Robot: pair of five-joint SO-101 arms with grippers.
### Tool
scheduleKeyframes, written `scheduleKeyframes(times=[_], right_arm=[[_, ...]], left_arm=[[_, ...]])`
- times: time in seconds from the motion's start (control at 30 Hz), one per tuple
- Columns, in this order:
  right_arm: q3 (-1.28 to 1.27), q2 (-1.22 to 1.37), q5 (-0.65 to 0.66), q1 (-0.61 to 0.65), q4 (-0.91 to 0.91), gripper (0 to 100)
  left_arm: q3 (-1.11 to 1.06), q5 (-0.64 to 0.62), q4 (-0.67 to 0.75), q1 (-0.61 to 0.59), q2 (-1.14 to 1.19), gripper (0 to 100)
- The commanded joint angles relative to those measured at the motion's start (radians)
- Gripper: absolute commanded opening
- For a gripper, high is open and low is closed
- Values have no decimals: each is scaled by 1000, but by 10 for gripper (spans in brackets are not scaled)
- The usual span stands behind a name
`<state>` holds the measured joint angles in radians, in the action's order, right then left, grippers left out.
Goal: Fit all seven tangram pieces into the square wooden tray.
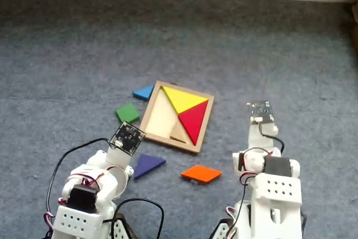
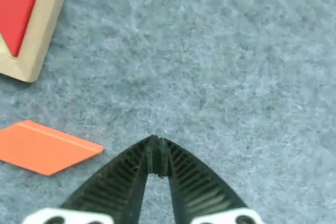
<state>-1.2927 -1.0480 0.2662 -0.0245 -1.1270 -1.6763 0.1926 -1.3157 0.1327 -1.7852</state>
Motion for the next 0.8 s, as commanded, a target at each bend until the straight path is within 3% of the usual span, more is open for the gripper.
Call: scheduleKeyframes(times=[0.0,0.17,0.3,0.57,0.77], right_arm=[[-16,-16,14,-12,33,5],[-47,-16,15,-13,33,5],[-82,-16,15,-13,33,5],[-186,-16,15,-88,171,5],[-189,-16,15,-107,170,5]], left_arm=[[59,6,-3,-45,-30,5],[166,23,48,-150,-30,5],[242,278,91,-150,-22,40],[358,265,89,-125,10,76],[503,238,95,-59,328,127]])
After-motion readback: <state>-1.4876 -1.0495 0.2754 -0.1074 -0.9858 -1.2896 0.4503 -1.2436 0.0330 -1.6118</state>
